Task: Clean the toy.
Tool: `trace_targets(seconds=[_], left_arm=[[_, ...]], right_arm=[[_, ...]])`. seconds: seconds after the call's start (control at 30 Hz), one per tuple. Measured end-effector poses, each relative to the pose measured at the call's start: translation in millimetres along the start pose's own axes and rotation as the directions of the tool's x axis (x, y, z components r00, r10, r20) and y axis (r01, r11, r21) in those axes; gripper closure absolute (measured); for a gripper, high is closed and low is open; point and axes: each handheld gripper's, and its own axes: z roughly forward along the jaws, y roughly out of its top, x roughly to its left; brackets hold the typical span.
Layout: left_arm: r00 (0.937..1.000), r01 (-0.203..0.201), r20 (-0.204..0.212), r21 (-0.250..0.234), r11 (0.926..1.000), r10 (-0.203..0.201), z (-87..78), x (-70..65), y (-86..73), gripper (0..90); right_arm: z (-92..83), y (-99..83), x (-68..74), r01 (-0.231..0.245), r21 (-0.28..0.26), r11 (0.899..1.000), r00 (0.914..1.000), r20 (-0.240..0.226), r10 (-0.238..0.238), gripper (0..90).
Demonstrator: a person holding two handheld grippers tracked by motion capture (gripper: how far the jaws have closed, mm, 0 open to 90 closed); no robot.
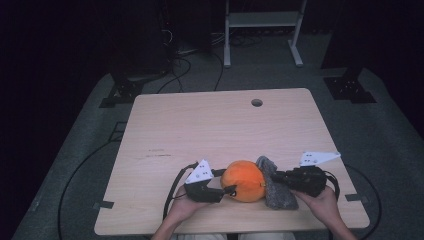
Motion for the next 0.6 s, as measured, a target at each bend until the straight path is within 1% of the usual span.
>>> trace_targets(seconds=[0.03,0.07,0.1,0.13,0.17,0.2,0.23,0.27,0.3,0.33,0.37,0.4,0.43,0.47,0.5,0.53,0.57,0.6], left_arm=[[0.9991,-0.039,-0.017,-0.013,0.9991,0.039,0.5,-5.2,4.4,42.7],[0.9991,-0.039,-0.017,-0.013,0.9991,0.039,0.5,-5.2,4.4,43.2],[0.9930,-0.110,-0.046,-0.007,0.9939,0.109,3.8,-13.8,8.8,44.0],[0.9930,-0.110,-0.046,-0.007,0.9939,0.109,3.8,-13.8,8.8,44.5],[0.9801,-0.185,-0.074,-0.002,0.9827,0.184,5.5,-22.6,13.1,45.0],[0.9801,-0.185,-0.074,-0.002,0.9827,0.184,5.5,-22.6,13.1,45.1],[0.9745,-0.209,-0.082,0.010,0.9779,0.209,6.6,-26.5,13.6,45.1],[0.9745,-0.209,-0.082,0.010,0.9779,0.209,6.6,-26.5,13.6,45.1],[0.9774,-0.198,-0.069,0.035,0.9795,0.200,7.0,-23.8,8.3,45.1],[0.9799,-0.189,-0.058,0.034,0.9813,0.191,6.8,-22.2,5.5,45.3],[0.9799,-0.189,-0.058,0.034,0.9813,0.191,6.8,-22.2,5.5,45.3],[0.9811,-0.186,-0.049,0.035,0.9819,0.188,6.1,-21.4,4.3,45.3],[0.9815,-0.185,-0.044,0.027,0.9823,0.186,7.3,-22.2,5.2,45.3],[0.9811,-0.187,-0.044,0.024,0.9820,0.188,8.3,-23.2,5.7,45.3],[0.9776,-0.203,-0.051,0.026,0.9788,0.204,10.2,-25.2,6.9,45.3],[0.9776,-0.203,-0.051,0.026,0.9788,0.204,10.2,-25.2,6.9,45.3],[0.9749,-0.213,-0.060,0.026,0.9766,0.215,11.4,-26.3,7.9,45.3],[0.9732,-0.219,-0.066,0.030,0.9753,0.220,12.0,-26.6,8.7,45.4]], right_arm=[[-5.7,12.4,13.6,0.058,-0.038,0.998,0.9983,-0.004,-0.058,82.6],[-5.7,12.4,13.6,0.058,-0.038,0.998,0.9983,-0.004,-0.058,82.6],[-5.4,30.2,30.3,0.118,-0.072,0.990,0.9927,-0.017,-0.120,82.6],[-5.4,30.2,30.3,0.118,-0.072,0.990,0.9927,-0.017,-0.120,82.6],[4.6,47.2,44.4,0.178,-0.060,0.982,0.9835,-0.024,-0.179,82.5],[4.6,47.2,44.4,0.178,-0.060,0.982,0.9835,-0.024,-0.179,82.5],[16.5,51.9,48.8,0.207,-0.022,0.978,0.9781,-0.022,-0.207,82.5],[16.5,51.9,48.8,0.207,-0.022,0.978,0.9781,-0.022,-0.207,82.5],[26.8,47.3,44.4,0.199,0.003,0.980,0.9795,-0.034,-0.198,82.6],[28.8,43.0,41.1,0.186,0.010,0.983,0.9821,-0.035,-0.185,82.6],[28.8,43.0,41.1,0.186,0.010,0.983,0.9821,-0.035,-0.185,82.6],[28.7,38.4,38.1,0.181,0.018,0.983,0.9832,-0.031,-0.180,82.6],[24.0,30.7,31.5,0.151,0.009,0.988,0.9881,-0.030,-0.151,82.6],[21.4,29.2,30.5,0.144,0.009,0.990,0.9895,-0.019,-0.143,82.6],[19.7,29.5,31.0,0.145,0.013,0.989,0.9893,-0.010,-0.145,82.7],[19.7,29.5,31.0,0.145,0.013,0.989,0.9893,-0.010,-0.145,82.7],[18.4,31.8,34.0,0.150,0.011,0.989,0.9887,-0.007,-0.150,82.6],[21.1,37.9,43.2,0.180,0.002,0.984,0.9835,-0.018,-0.180,82.6]])
